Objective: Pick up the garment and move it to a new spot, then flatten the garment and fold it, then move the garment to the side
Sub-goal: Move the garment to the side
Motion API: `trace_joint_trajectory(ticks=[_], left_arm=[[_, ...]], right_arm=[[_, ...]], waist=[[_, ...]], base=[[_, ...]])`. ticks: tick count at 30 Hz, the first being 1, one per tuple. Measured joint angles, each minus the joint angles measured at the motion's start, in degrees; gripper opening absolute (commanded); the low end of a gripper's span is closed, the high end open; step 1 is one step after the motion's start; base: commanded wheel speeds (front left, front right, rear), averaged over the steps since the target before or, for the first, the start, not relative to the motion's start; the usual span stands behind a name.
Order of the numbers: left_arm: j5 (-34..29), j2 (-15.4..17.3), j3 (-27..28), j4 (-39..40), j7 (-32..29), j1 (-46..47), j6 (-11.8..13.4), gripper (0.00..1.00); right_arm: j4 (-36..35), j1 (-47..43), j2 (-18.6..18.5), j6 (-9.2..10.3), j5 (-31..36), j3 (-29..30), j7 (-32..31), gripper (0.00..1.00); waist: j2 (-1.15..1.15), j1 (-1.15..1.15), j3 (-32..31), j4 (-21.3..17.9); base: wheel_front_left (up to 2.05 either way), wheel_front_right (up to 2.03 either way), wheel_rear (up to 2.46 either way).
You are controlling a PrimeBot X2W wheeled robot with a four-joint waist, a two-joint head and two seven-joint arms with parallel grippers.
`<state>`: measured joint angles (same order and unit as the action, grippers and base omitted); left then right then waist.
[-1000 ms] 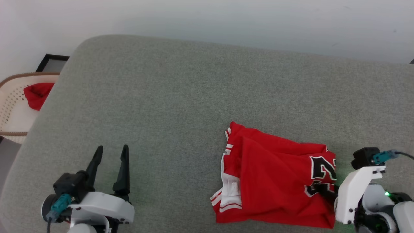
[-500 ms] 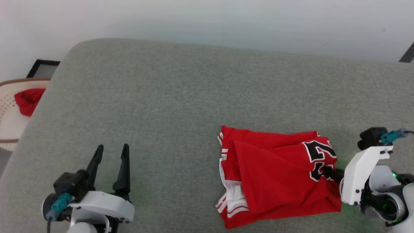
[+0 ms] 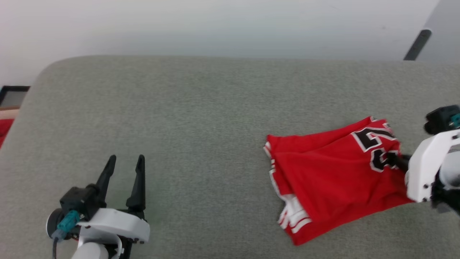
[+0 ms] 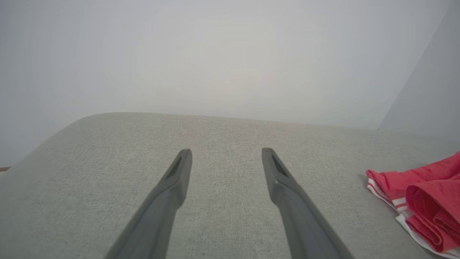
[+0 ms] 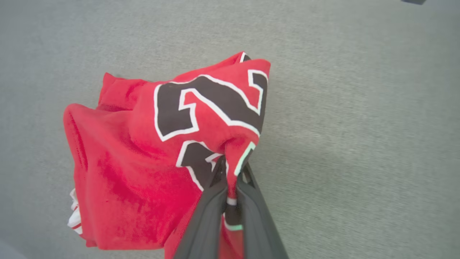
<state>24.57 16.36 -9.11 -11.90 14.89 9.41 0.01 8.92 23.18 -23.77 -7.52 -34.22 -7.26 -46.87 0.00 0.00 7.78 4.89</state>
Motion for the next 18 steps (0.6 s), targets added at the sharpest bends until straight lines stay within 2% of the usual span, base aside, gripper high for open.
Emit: trace_joint_trajectory(ticks=[8,18], left_arm=[[-0.43,0.18,-0.04,0.37,0.01,1.99,-0.08,1.00],[-1.09,0.59,-0.45,0.69,0.03,5.09,-0.58,1.00]], right_arm=[[0.58,3.66,-5.13,0.00,-1.81,0.81,1.42,0.00],[6.13,7.71,-12.32,0.00,-4.20,2.01,8.20,0.00]], waist=[[0.00,0.00,1.55,-3.81],[0.00,0.00,5.61,-8.03]], base=[[0.00,0.00,0.00],[0.00,0.00,0.00]])
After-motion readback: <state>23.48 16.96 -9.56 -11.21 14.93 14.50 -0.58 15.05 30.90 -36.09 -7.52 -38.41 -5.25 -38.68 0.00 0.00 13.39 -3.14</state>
